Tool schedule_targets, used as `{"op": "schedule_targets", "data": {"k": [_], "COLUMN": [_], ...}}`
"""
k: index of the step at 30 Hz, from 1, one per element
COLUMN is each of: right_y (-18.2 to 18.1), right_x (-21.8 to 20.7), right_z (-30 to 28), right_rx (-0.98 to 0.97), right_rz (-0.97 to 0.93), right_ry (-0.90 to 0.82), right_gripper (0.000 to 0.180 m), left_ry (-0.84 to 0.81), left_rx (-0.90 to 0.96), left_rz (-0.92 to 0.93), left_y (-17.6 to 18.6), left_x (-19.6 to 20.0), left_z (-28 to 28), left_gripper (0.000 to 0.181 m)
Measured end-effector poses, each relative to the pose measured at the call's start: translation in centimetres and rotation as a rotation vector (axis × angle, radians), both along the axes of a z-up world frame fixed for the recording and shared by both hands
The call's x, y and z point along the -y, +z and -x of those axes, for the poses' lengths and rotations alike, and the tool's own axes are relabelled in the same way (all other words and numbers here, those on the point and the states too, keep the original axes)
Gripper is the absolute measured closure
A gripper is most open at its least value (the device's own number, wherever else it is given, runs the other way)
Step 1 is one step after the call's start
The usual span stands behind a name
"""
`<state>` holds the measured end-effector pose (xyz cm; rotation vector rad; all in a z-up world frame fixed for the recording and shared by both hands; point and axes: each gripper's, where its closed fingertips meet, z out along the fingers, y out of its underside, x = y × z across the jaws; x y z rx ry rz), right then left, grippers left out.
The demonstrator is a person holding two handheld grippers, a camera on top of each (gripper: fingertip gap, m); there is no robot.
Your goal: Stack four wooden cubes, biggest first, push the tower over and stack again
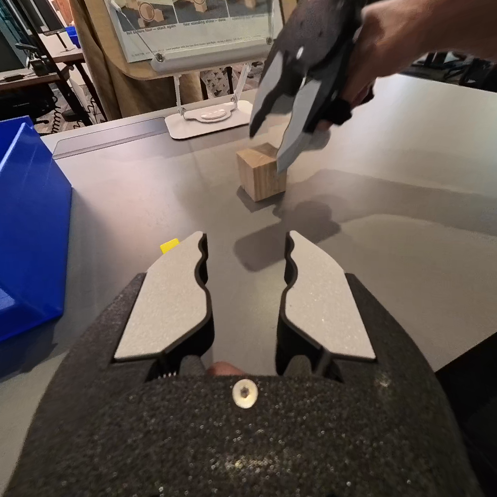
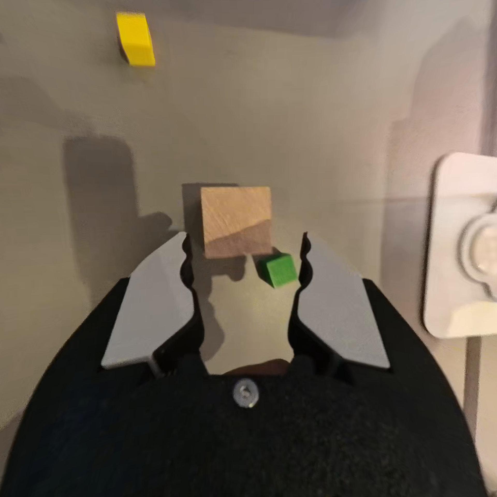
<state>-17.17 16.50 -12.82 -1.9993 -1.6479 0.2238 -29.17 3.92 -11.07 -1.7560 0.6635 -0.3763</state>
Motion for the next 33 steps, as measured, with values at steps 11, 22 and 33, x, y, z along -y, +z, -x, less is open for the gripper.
{"op": "schedule_targets", "data": {"k": [11,22,33], "right_y": [11.4,-1.1,-3.4], "right_x": [-16.0,-26.7,-27.7], "right_z": [-33.9,-46.8,-47.0], "right_rx": [0.091,0.412,0.405], "right_rz": [-0.297,-0.062,0.058], "right_ry": [-0.57,-0.542,-0.521], "right_gripper": [0.118,0.12,0.133], "left_ry": [0.016,0.002,0.051], "left_rx": [0.029,-0.072,-0.145], "left_rz": [0.025,0.102,0.135], "left_y": [-0.2,-2.1,-3.2], "left_x": [-0.5,-0.8,-1.3], "left_z": [1.0,0.2,0.1], "left_gripper": [0.126,0.119,0.118]}}
